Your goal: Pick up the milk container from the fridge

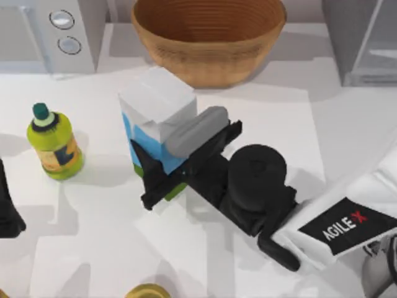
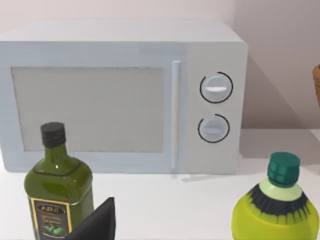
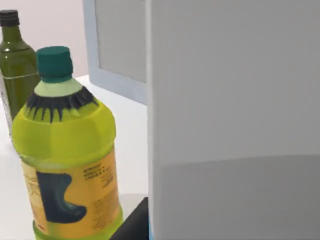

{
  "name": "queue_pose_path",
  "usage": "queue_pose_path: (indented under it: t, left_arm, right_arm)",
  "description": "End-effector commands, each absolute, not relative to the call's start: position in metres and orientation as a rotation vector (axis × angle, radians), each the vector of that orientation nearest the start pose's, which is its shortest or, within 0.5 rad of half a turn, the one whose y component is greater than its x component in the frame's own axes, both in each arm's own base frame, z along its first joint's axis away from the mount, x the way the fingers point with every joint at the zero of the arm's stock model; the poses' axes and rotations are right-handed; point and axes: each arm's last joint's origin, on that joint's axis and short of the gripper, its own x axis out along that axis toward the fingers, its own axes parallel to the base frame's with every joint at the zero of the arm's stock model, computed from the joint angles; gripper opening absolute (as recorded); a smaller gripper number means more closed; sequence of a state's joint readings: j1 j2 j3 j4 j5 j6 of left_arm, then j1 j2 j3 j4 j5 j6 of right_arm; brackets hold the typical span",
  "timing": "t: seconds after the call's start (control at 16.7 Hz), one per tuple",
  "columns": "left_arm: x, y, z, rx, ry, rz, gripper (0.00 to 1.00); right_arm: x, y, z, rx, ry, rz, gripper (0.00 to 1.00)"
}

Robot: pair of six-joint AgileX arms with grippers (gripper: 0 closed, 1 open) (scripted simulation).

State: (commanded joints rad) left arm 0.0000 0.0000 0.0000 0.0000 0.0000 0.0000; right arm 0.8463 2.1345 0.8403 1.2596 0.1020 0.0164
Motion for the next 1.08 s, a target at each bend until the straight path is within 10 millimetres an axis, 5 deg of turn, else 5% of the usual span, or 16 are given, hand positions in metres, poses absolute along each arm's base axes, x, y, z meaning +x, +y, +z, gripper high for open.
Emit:
queue_pose_path:
  t: [0.42,1.08]
  left_arm:
    - [0.1057,-0.0012,0.16,0.0,0.0,0.0,1.0]
    - [0.1057,-0.0012,0.16,0.0,0.0,0.0,1.0]
  right_arm:
    - [0.2666,0.3011,0.0931,-0.006,0.018,0.772,0.0]
    - [0.2666,0.3011,0.0931,-0.006,0.018,0.772,0.83]
